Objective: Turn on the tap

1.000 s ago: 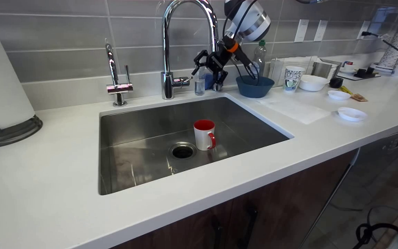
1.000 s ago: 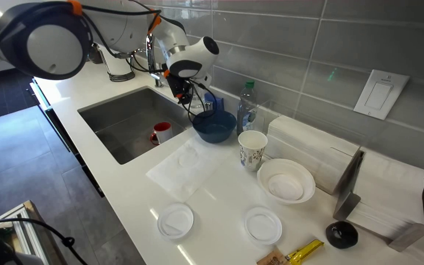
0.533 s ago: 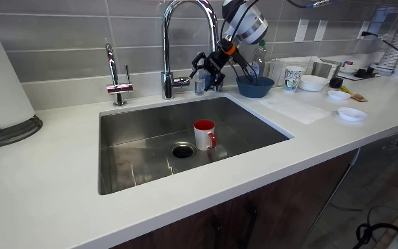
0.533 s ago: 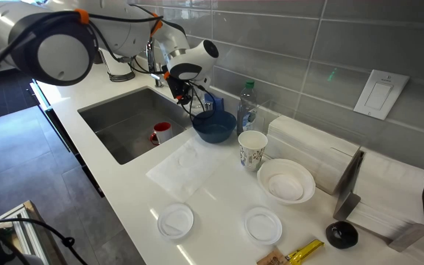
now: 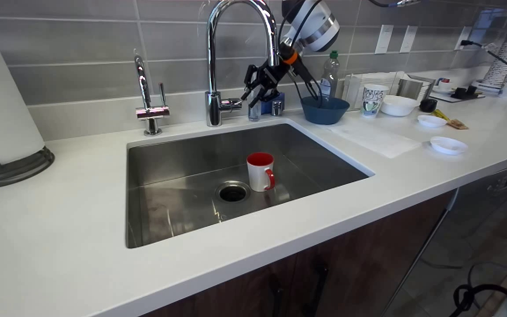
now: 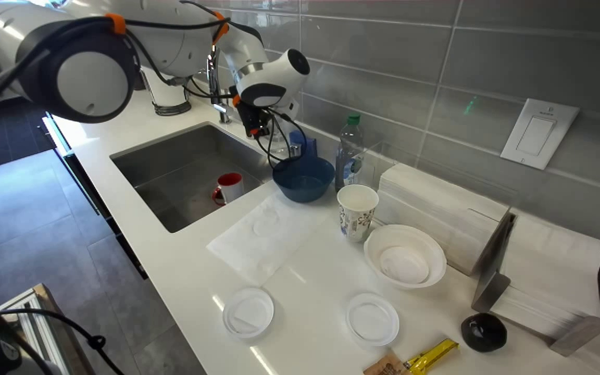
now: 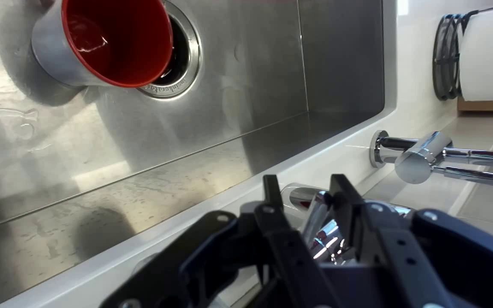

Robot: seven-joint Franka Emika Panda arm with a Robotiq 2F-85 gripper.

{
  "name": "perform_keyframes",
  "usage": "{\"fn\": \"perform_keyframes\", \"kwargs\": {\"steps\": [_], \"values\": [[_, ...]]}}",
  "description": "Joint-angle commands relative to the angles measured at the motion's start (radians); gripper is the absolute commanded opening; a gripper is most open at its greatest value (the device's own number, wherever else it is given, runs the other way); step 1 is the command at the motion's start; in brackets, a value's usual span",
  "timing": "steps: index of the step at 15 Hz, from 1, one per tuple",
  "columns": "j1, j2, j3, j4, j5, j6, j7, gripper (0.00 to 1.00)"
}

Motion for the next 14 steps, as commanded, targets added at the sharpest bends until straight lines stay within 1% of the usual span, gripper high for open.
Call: {"fn": "perform_keyframes", "kwargs": {"steps": [1,2,3,4,5,6,8,9,10,11,12,13,14], "values": [[0.002,0.030,-0.007,0.037,0.010,0.004,0.000,0.42],[0.001,0.029,-0.005,0.037,0.011,0.002,-0.001,0.57],[0.003,0.031,-0.008,0.037,0.007,0.006,-0.003,0.17],[0.002,0.032,-0.010,0.036,0.007,0.003,-0.001,0.64],[0.002,0.033,-0.010,0.037,0.006,0.004,-0.001,0.62],[0.002,0.033,-0.012,0.036,0.004,0.005,-0.001,0.51],[0.002,0.034,-0.015,0.036,0.002,0.005,0.000,0.47],[0.003,0.034,-0.014,0.038,0.002,0.004,0.000,0.32],[0.004,0.034,-0.016,0.039,0.000,0.005,0.001,0.37],[0.004,0.034,-0.017,0.040,-0.001,0.005,0.001,0.39],[0.005,0.034,-0.016,0.042,0.000,0.007,0.002,0.57],[0.004,0.033,-0.016,0.042,-0.001,0.005,0.000,0.64],[0.005,0.034,-0.017,0.042,-0.002,0.006,0.000,0.15]]}}
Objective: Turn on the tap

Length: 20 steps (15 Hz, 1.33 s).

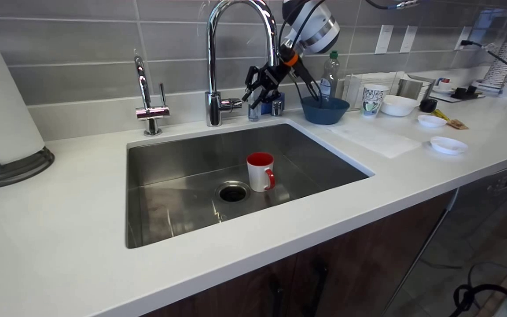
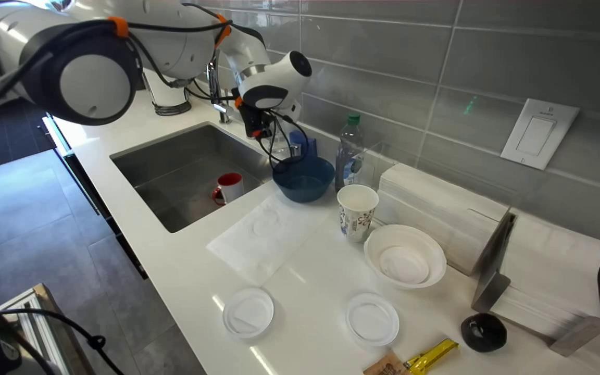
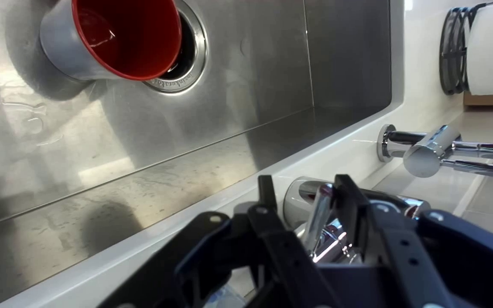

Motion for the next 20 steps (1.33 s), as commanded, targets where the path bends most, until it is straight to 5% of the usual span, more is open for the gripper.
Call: {"fn": "perform_keyframes", "kwargs": {"steps": [1,2,4,6,7,8,10,15,16,17,20], "values": [[0.006,0.023,-0.010,0.033,-0.003,0.003,0.002,0.51],[0.006,0.023,-0.012,0.032,-0.004,0.003,0.001,0.69],[0.006,0.023,-0.015,0.031,-0.006,0.004,0.002,0.42],[0.007,0.023,-0.018,0.030,-0.009,0.004,0.003,0.34],[0.007,0.024,-0.018,0.031,-0.009,0.003,0.002,0.40],[0.008,0.023,-0.015,0.032,-0.008,0.002,-0.001,0.69],[0.009,0.023,-0.010,0.031,-0.003,0.001,-0.003,0.67],[0.026,0.028,-0.015,0.027,-0.019,0.004,-0.006,0.98],[0.028,0.030,-0.017,0.029,-0.023,0.004,-0.006,0.92],[0.031,0.031,-0.021,0.030,-0.029,0.009,-0.005,0.68],[0.028,0.033,-0.025,0.031,-0.034,0.014,-0.002,0.56]]}}
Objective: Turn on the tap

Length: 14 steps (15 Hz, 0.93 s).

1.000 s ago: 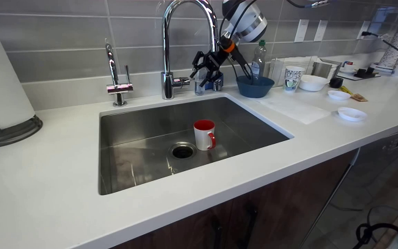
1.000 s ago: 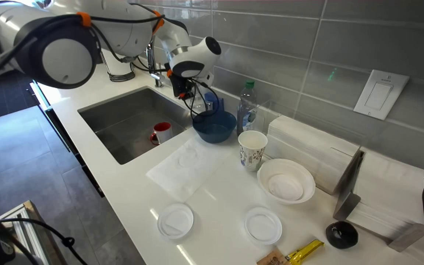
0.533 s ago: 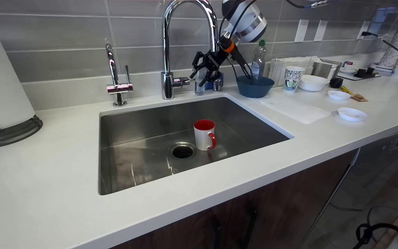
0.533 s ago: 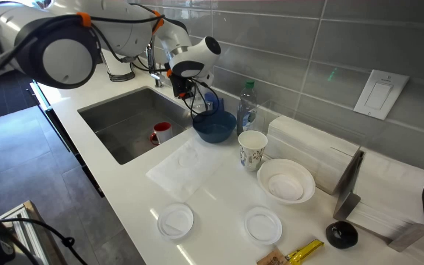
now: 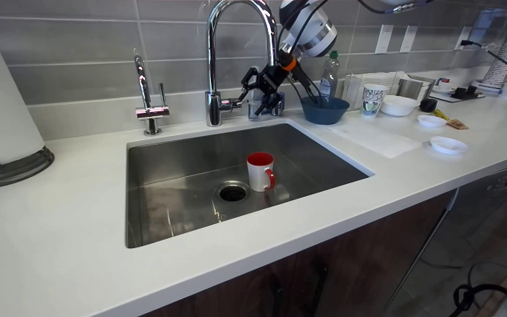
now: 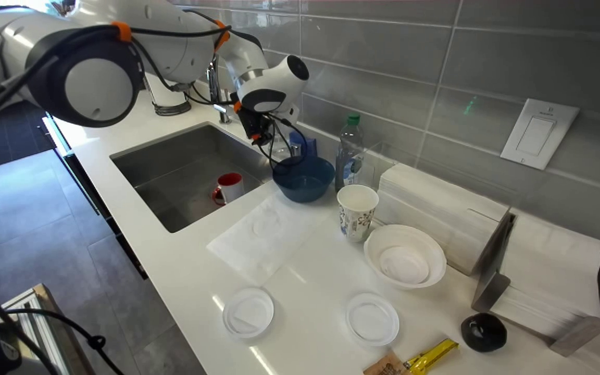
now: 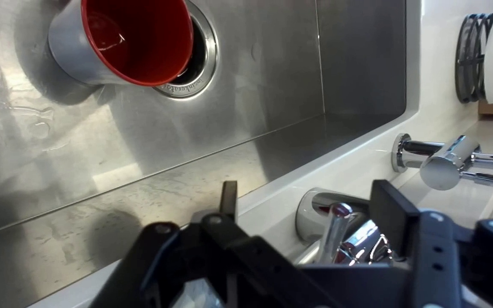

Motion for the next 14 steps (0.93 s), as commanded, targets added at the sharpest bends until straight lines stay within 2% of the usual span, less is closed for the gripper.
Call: {"fn": "perform_keyframes", "kwargs": {"steps": [1,4,6,7,9,10,11,12,14], "values": [[0.006,0.014,-0.014,0.026,-0.023,0.008,0.004,0.52],[0.004,0.013,-0.019,0.026,-0.025,0.013,0.004,0.47],[0.003,0.011,-0.019,0.025,-0.025,0.014,0.002,0.56],[0.004,0.012,-0.019,0.025,-0.026,0.015,0.002,0.39],[0.004,0.012,-0.020,0.025,-0.026,0.017,0.002,0.27],[0.005,0.012,-0.019,0.027,-0.027,0.016,0.003,0.43],[0.005,0.011,-0.018,0.028,-0.026,0.016,0.002,0.67],[0.002,0.010,-0.014,0.025,-0.020,0.016,-0.002,0.68],[-0.006,0.004,0.002,0.023,-0.001,0.009,-0.010,0.81]]}}
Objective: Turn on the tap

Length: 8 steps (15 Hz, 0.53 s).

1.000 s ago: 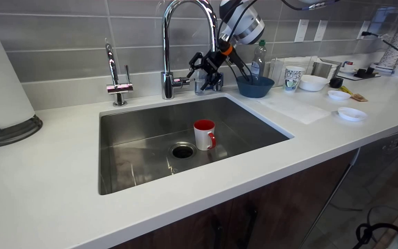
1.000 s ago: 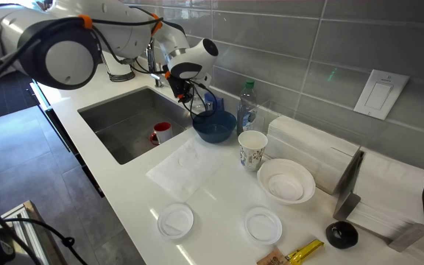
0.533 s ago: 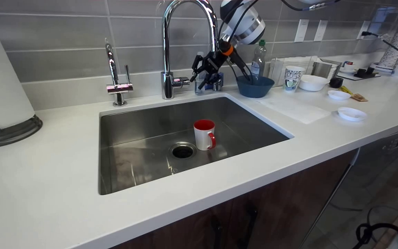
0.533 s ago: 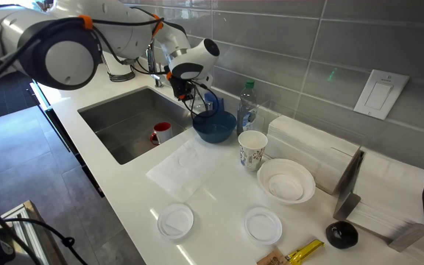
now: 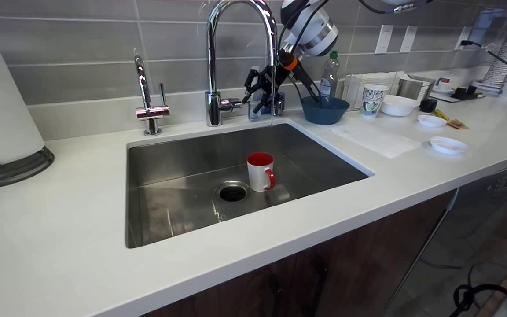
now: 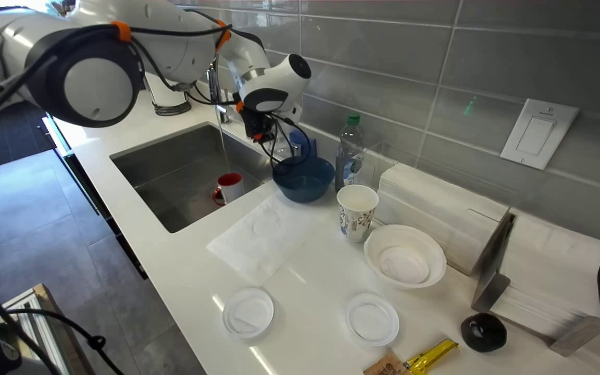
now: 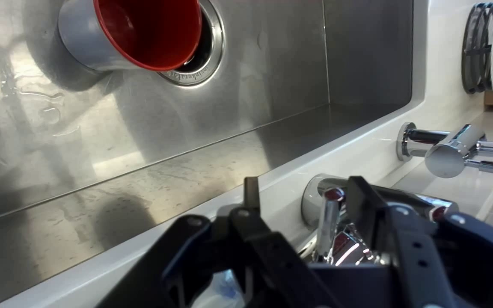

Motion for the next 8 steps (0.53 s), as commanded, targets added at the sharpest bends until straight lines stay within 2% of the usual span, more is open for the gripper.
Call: {"fn": "perform_keyframes", "kwargs": {"steps": [1,3,7,8], "values": [[-0.007,0.001,0.020,0.013,0.008,0.002,-0.017,0.87],[-0.007,-0.004,0.026,0.014,0.011,-0.001,-0.020,0.99],[0.013,-0.013,-0.011,0.009,-0.035,0.033,0.001,1.00],[0.014,-0.015,-0.015,0.007,-0.040,0.047,0.003,0.97]]}}
